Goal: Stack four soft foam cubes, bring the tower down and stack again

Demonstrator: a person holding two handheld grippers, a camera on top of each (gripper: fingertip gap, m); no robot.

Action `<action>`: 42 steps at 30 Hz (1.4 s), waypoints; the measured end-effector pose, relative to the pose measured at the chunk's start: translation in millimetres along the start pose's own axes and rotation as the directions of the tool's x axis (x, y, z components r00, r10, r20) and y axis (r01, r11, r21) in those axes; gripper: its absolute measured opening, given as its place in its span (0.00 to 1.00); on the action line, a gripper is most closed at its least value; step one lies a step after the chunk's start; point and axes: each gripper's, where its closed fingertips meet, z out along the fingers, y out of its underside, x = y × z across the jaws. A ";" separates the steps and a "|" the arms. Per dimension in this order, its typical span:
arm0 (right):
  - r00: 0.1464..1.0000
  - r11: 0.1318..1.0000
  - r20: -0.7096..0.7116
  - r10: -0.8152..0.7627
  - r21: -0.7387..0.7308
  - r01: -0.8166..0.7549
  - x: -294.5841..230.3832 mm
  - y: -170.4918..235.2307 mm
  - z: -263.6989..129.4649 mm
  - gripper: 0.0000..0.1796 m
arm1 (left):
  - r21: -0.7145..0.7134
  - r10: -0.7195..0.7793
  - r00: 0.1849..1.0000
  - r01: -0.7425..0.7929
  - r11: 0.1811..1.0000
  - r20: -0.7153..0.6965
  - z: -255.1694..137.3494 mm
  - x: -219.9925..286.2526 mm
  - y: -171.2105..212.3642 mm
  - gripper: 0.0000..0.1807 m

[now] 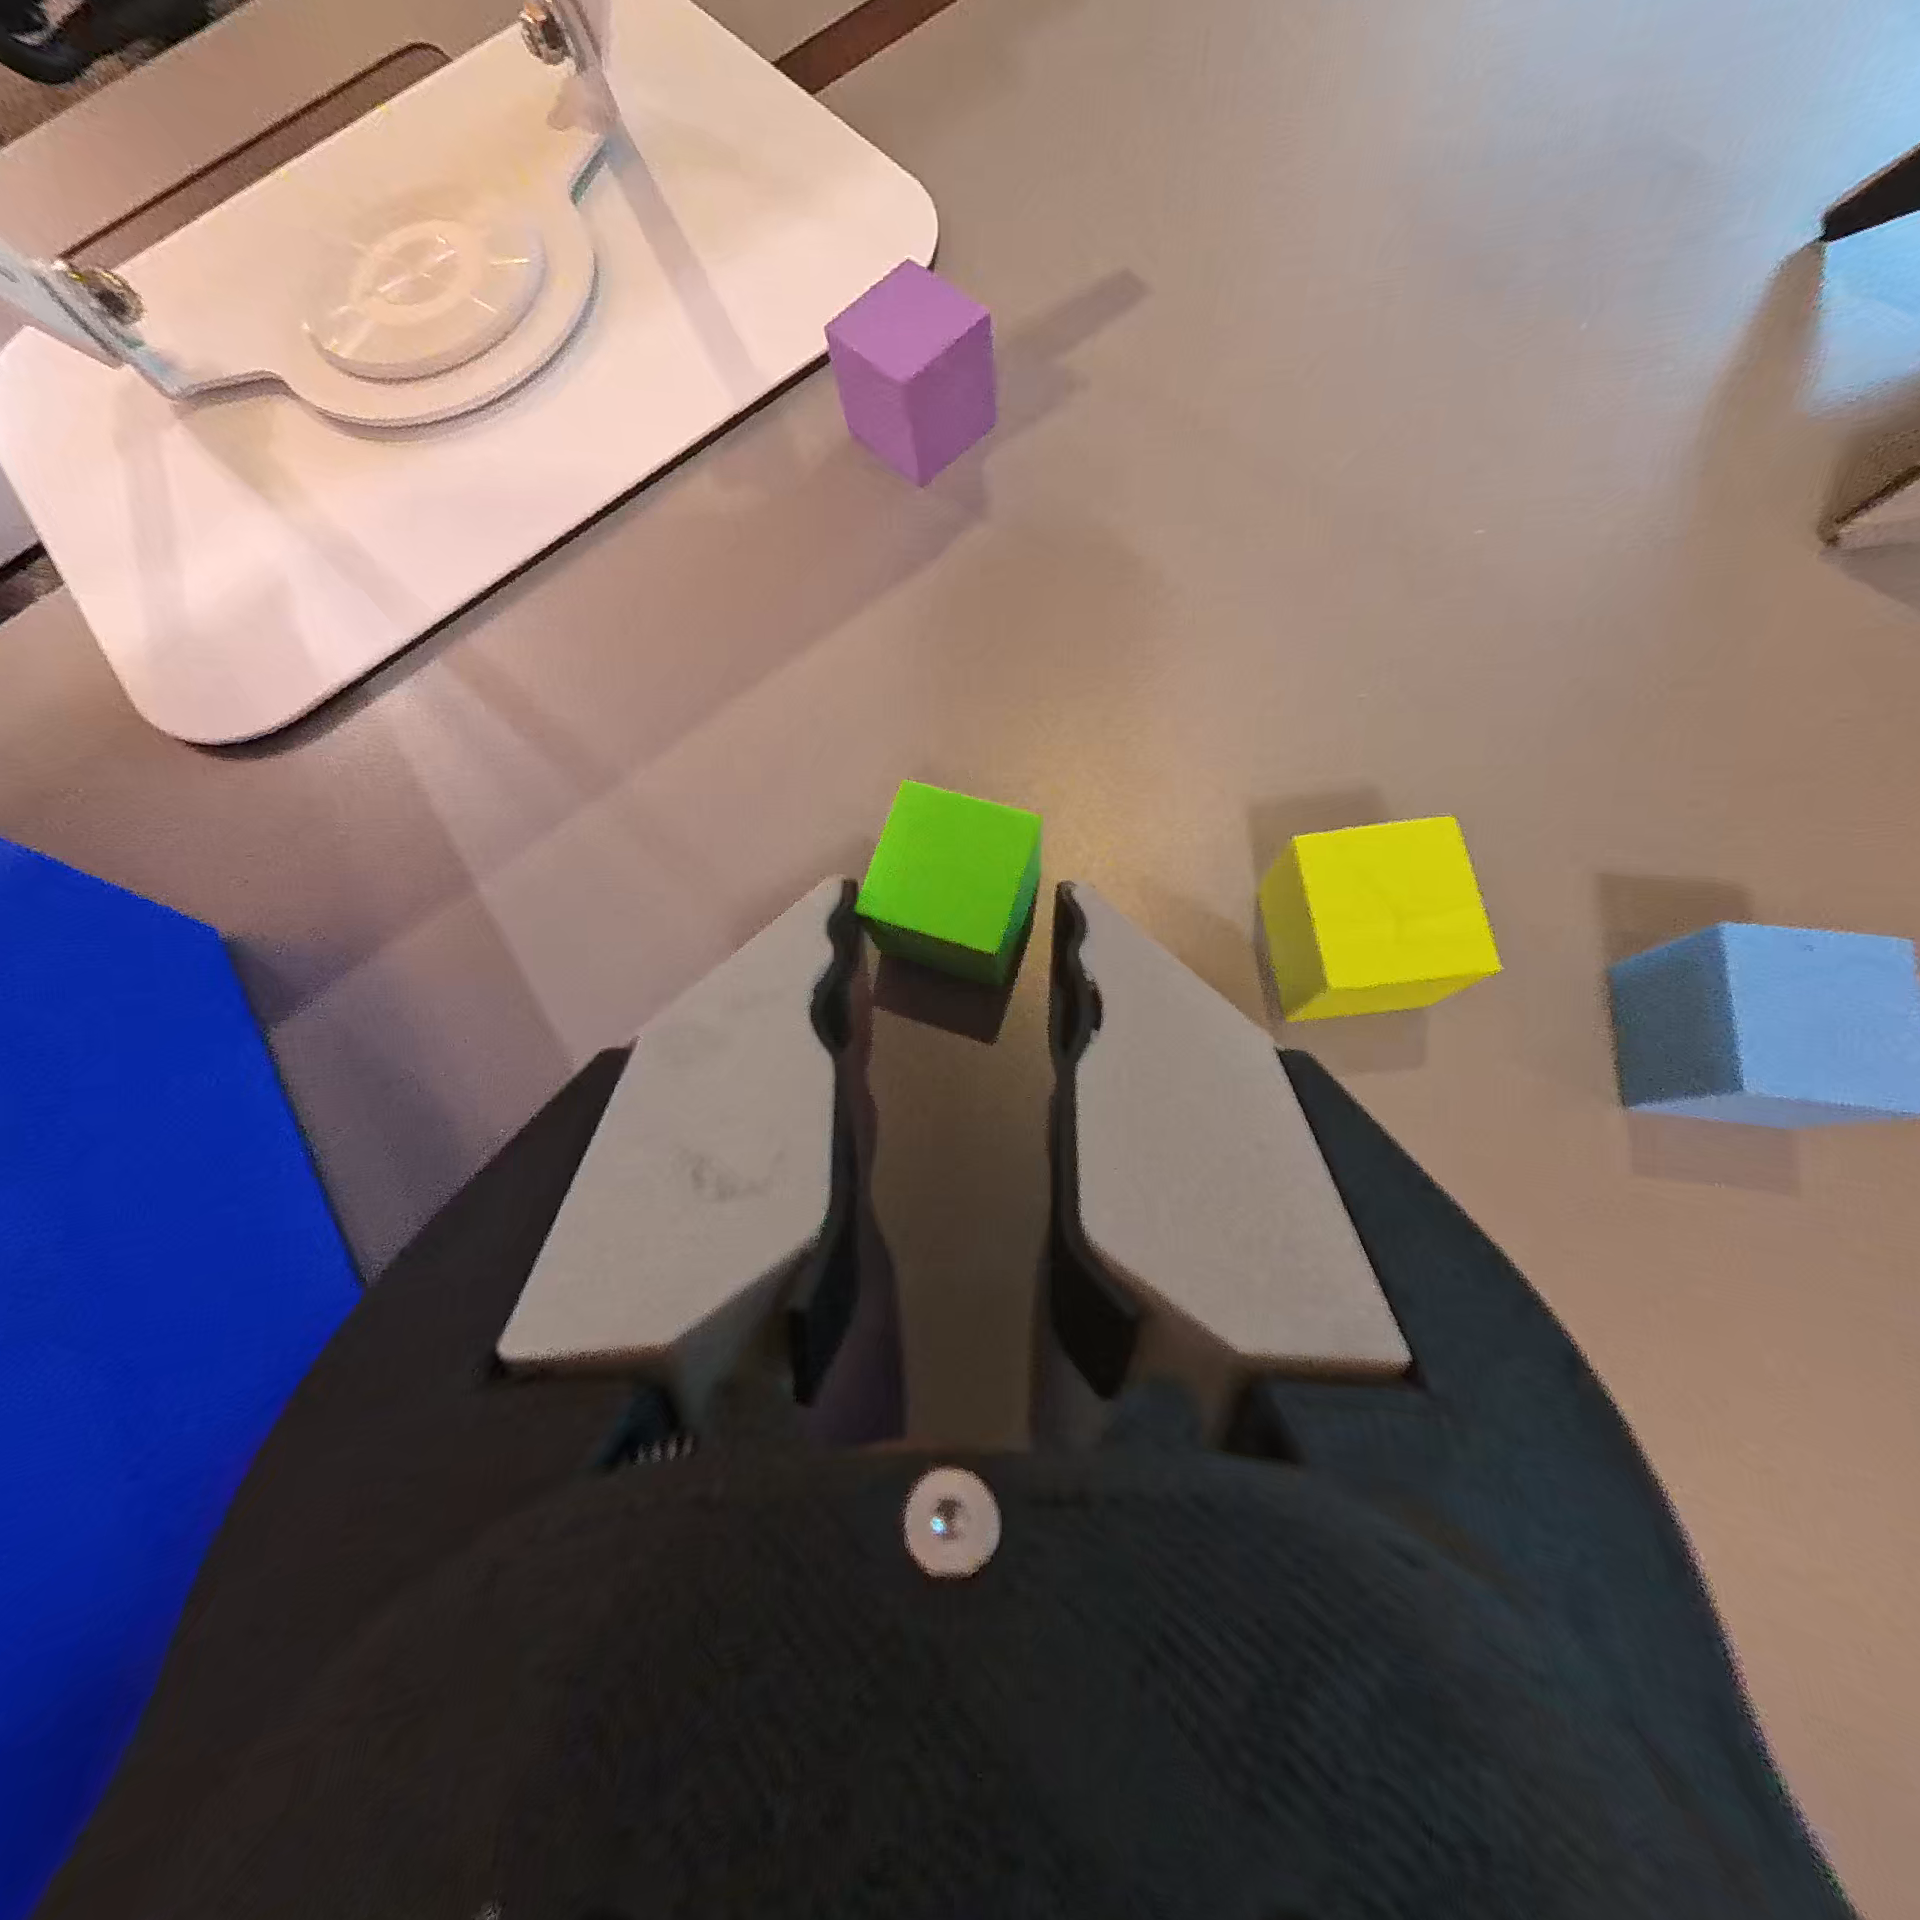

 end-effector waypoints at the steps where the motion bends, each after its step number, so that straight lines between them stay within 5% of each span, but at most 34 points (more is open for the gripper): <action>1: 1.000 1.000 0.001 -0.001 0.000 0.001 -0.2 0.0 0.0 0.42 | -0.001 -0.002 1.000 0.002 1.000 -0.012 0.1 1.2 0.0 0.18; 12: 1.000 1.000 0.009 -0.008 0.000 0.008 -2.0 0.0 0.0 0.43 | 0.013 0.174 0.983 -0.175 0.984 0.065 -8.5 13.0 2.4 0.15; 19: 0.999 1.000 0.022 -0.023 0.002 0.023 -4.9 0.0 -0.7 0.41 | 0.021 0.187 0.970 -0.186 0.982 -0.157 -38.9 42.2 22.9 0.15; 26: 0.999 1.000 0.027 -0.026 0.004 0.026 -4.4 -0.5 -0.7 0.38 | 0.157 0.341 0.893 -0.307 0.939 -0.295 -83.6 99.8 -1.8 0.15; 33: 0.999 1.000 0.028 -0.029 0.005 0.028 -4.9 -0.6 -0.6 0.38 | 0.119 0.415 0.798 -0.406 0.906 -0.438 -89.1 129.3 24.0 0.15; 42: 0.999 1.000 0.029 -0.031 0.005 0.031 -5.4 -0.6 -0.7 0.37 | -0.001 0.420 0.804 -0.463 0.886 -0.420 -66.1 132.6 44.1 0.15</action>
